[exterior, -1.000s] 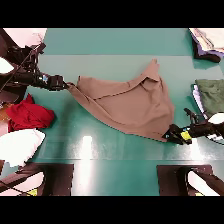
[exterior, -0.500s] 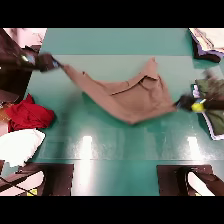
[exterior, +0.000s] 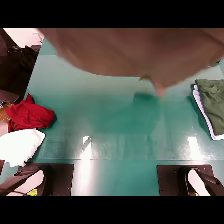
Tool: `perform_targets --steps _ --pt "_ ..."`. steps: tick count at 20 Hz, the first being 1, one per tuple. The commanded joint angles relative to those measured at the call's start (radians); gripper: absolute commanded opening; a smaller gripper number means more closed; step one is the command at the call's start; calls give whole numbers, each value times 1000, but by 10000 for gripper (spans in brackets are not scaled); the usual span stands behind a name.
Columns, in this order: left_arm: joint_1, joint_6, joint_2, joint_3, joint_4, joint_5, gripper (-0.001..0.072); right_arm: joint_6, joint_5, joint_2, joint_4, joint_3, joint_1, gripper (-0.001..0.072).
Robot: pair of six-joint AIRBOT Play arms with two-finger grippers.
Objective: Fold the shirts.
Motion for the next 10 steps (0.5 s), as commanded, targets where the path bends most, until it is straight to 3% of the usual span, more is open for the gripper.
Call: perform_targets --steps 1,4,6,10 --pt "3 1 130 2 -1 126 26 -6 23 5 -3 208 -103 16" --pt "3 1 198 -1 0 114 26 -6 111 -2 -2 301 -189 16" --pt "3 -3 207 -7 52 40 26 -6 113 6 1 285 -205 16" --pt "3 -180 199 -258 274 -35 26 6 208 -34 81 146 -198 15"
